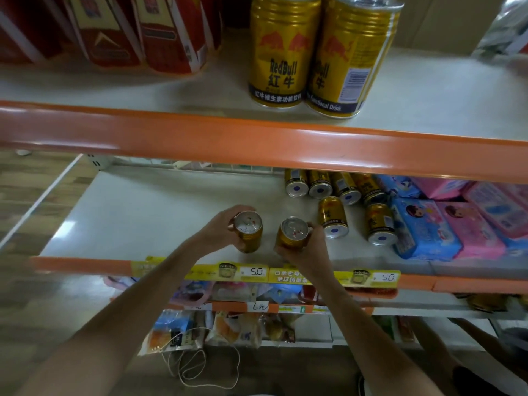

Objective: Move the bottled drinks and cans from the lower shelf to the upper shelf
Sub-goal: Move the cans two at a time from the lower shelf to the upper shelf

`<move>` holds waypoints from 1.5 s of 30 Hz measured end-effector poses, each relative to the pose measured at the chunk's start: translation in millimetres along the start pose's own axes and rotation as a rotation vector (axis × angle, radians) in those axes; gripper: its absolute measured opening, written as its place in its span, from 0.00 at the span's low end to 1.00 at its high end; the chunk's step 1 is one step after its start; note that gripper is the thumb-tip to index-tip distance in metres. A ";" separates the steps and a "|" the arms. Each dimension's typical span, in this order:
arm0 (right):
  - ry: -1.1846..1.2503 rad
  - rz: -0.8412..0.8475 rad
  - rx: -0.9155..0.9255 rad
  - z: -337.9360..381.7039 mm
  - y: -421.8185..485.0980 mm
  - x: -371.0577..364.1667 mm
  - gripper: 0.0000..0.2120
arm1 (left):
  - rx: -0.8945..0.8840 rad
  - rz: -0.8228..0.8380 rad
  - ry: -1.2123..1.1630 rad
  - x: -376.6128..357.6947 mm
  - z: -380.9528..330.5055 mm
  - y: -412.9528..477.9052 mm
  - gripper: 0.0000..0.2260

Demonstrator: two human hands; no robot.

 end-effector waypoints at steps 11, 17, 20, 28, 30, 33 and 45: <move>-0.126 0.000 0.123 9.0 3.5 1.0 0.31 | -0.042 -0.308 0.001 -37.0 5.7 -6.0 0.35; -0.003 -0.039 0.041 6.3 5.7 -9.5 0.37 | -0.016 -0.416 -0.067 -45.9 10.6 -0.2 0.33; -0.011 -0.046 0.034 6.9 12.9 -14.4 0.35 | -0.010 -0.433 -0.091 -46.3 11.5 1.5 0.32; 0.102 -0.057 0.125 10.3 23.4 -20.1 0.38 | -0.012 -0.438 -0.135 -48.6 11.9 2.6 0.30; 0.112 -0.041 0.142 12.5 23.6 -20.0 0.35 | -0.013 -0.436 -0.144 -47.7 11.7 3.2 0.30; 0.116 -0.065 0.129 13.0 23.2 -20.5 0.37 | 0.001 -0.423 -0.174 -43.5 12.7 5.1 0.31; 0.156 -0.047 0.133 16.4 34.8 -22.7 0.29 | 0.004 -0.398 -0.208 -41.6 4.1 7.3 0.33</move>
Point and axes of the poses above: each hand's wrist, its own y-axis towards the middle knuckle, its own x-axis out of the back of the hand, z = x × y, the point moved 2 cm from there along y, towards the middle knuckle, and after that the axes turned 12 degrees about z, right-handed, at the moved point
